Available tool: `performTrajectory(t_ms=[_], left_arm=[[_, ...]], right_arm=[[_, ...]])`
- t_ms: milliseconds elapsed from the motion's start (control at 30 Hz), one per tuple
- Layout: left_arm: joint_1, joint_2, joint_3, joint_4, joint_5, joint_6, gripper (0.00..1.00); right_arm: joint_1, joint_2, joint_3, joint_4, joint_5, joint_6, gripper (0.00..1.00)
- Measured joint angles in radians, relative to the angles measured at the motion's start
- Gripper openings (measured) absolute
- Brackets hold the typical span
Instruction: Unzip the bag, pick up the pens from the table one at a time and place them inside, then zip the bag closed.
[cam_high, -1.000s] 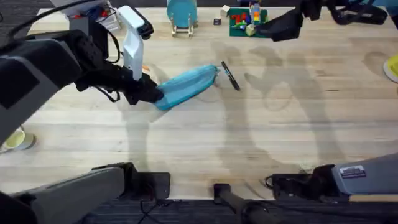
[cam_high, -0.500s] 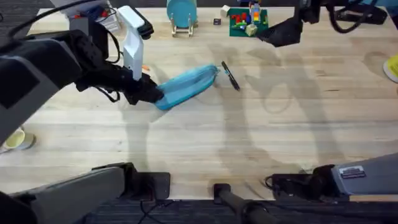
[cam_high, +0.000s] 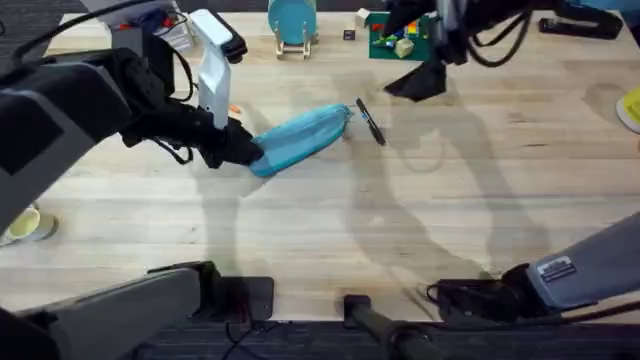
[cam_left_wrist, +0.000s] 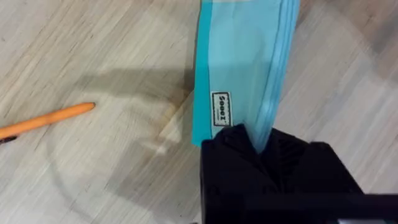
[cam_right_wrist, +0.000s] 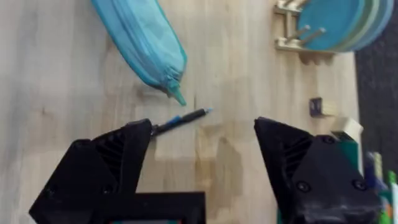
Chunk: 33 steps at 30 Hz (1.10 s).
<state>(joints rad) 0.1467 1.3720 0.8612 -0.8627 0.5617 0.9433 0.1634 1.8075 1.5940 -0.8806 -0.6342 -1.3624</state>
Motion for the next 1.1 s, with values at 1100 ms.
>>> performTrajectory(t_ms=[1100], left_arm=[[0.000,0.000,0.000,-0.005,0.001,0.000,0.041]], right_arm=[[0.140,0.226,0.000,-0.005,0.001,0.000,0.964]])
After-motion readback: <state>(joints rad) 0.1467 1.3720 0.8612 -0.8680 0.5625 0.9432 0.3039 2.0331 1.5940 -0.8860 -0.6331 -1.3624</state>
